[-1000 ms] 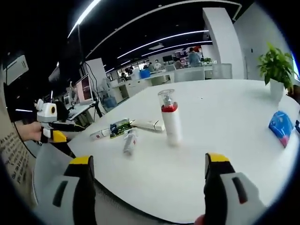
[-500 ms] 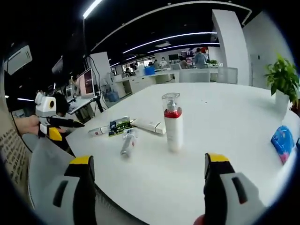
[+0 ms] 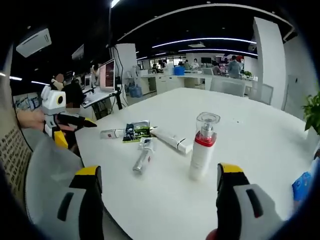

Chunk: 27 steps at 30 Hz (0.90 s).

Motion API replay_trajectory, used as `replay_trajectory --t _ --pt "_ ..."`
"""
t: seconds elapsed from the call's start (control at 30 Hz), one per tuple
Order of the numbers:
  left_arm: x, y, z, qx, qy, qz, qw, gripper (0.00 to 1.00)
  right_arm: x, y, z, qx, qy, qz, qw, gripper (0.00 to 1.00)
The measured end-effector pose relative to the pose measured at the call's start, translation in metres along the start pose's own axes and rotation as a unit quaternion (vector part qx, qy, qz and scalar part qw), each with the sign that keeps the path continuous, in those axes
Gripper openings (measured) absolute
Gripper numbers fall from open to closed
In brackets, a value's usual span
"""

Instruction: Arrange the skincare products in the storage area until every visible bottle or jar stands upright without overlapping.

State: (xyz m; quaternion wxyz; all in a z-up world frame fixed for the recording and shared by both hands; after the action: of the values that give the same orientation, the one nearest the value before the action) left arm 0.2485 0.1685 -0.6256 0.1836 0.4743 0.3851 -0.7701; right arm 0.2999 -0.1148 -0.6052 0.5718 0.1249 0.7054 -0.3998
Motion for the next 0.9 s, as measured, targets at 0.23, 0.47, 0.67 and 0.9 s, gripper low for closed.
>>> replay_trajectory --t 0.23,0.47,0.67,0.9 --pt "0.001 0.0 -0.004 -0.009 0.009 -0.002 0.9999 0.97 -0.018 0.033 -0.009 -0.042 -0.068 -0.022 0.9965 0.96" --pt "0.0 0.001 -0.012 -0.014 -0.003 0.006 0.9999 0.97 -0.03 0.061 -0.011 -0.072 -0.103 -0.036 0.9914 0.97" --pt "0.0 0.0 -0.015 -0.018 -0.021 0.011 0.9996 0.97 -0.039 0.086 -0.009 -0.093 -0.132 -0.05 0.9856 0.98" --pt "0.001 0.001 -0.019 -0.02 -0.028 0.011 0.9994 0.97 -0.044 0.113 -0.005 -0.107 -0.167 -0.082 0.9766 0.96"
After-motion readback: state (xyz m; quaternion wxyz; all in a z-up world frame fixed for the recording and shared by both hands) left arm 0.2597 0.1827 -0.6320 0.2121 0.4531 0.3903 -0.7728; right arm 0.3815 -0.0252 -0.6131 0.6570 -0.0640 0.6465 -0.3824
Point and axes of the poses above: the point that each gripper's makers call its tool centre point, and the gripper's own axes: y roughly forward along the fingers, z roughly to its right, x roughly out of its underside, the point moved 7 cm from there along -y, roughly backward along the fingers, and after that the axes turned 2 degrees about z, right-handed, at the moved point
